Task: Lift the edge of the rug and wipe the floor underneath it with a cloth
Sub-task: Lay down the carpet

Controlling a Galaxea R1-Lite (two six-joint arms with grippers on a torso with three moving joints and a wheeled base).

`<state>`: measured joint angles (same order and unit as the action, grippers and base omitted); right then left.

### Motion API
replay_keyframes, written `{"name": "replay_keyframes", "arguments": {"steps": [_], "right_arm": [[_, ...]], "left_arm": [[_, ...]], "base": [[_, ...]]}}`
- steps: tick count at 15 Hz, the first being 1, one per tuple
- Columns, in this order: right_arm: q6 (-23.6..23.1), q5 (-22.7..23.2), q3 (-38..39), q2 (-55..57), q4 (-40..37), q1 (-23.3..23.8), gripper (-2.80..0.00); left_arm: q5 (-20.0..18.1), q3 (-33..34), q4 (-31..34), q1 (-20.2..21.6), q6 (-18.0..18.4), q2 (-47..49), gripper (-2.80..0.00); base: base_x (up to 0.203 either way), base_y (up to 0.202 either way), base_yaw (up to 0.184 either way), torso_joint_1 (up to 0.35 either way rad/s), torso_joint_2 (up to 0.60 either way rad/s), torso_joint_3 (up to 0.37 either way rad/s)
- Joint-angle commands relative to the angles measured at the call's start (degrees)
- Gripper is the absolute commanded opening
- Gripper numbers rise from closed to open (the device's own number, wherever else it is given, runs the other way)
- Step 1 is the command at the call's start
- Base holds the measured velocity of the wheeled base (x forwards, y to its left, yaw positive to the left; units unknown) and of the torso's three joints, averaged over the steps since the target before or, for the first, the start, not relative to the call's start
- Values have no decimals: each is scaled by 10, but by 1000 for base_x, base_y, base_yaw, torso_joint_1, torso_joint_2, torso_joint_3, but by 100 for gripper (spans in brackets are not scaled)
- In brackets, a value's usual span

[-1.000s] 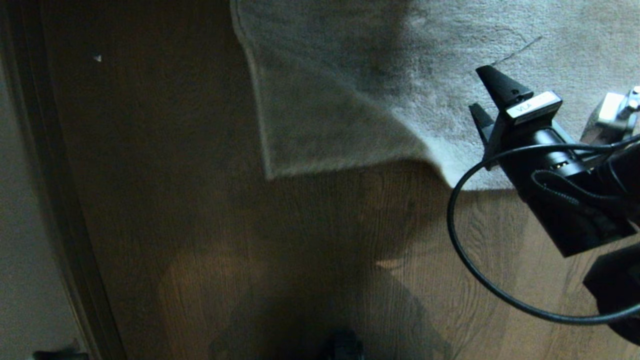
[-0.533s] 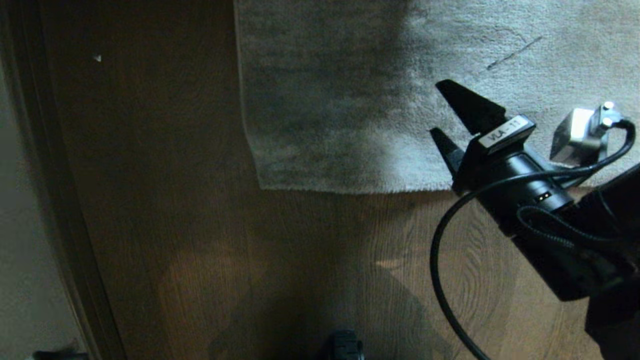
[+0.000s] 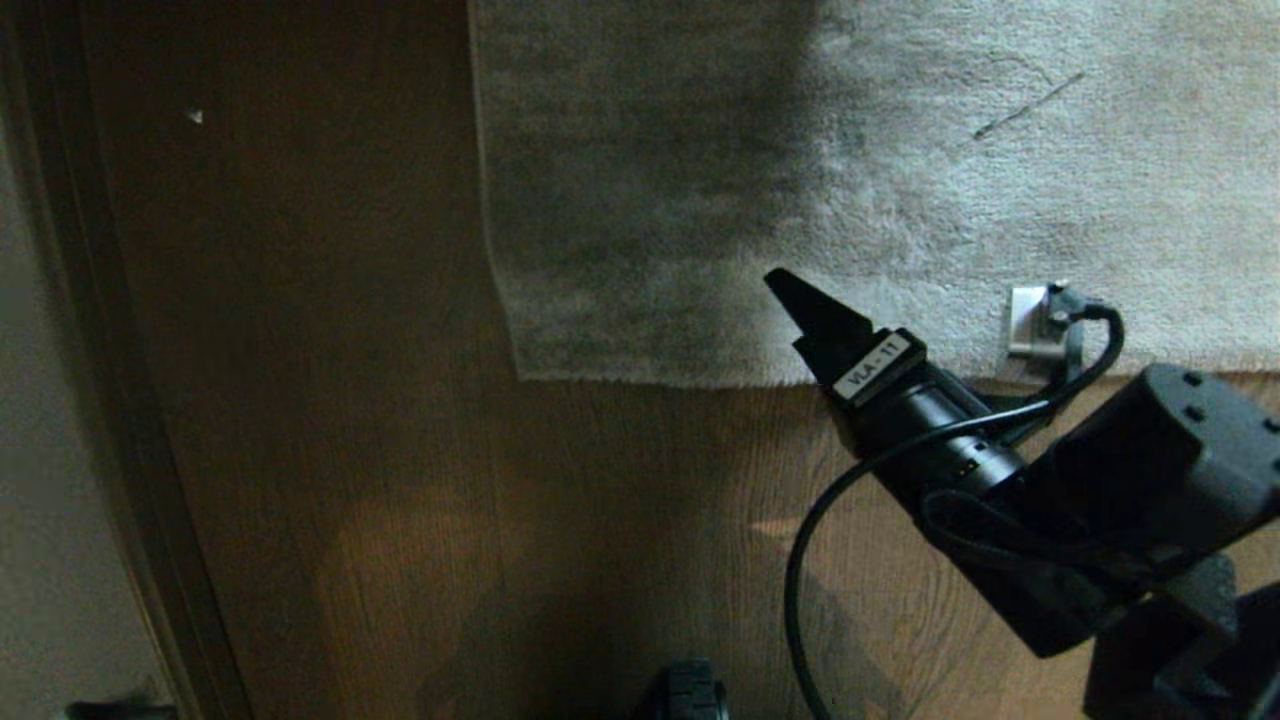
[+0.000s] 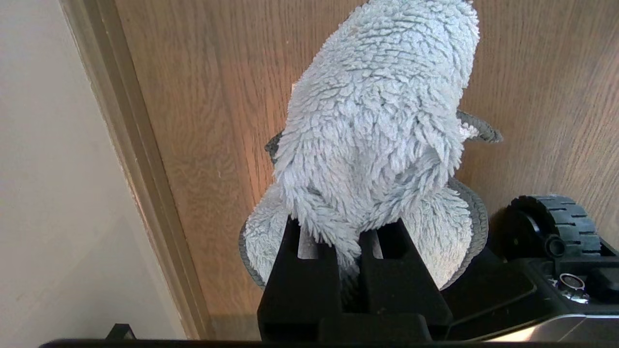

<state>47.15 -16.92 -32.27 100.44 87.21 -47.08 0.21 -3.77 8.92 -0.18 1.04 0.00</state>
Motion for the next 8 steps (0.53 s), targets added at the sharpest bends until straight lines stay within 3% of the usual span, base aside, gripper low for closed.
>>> {"name": "replay_keyframes", "arguments": {"steps": [1,8], "right_arm": [[2,-1,-9,31,27,0,-280],[-12,-8,-40,91,27,14,-280]], "left_arm": [[1,0,0,0,0,0,-280],[1,1,0,0,0,0,-280]], "base": [[0,0,0,0,0,0],[0,0,0,0,0,0]]}}
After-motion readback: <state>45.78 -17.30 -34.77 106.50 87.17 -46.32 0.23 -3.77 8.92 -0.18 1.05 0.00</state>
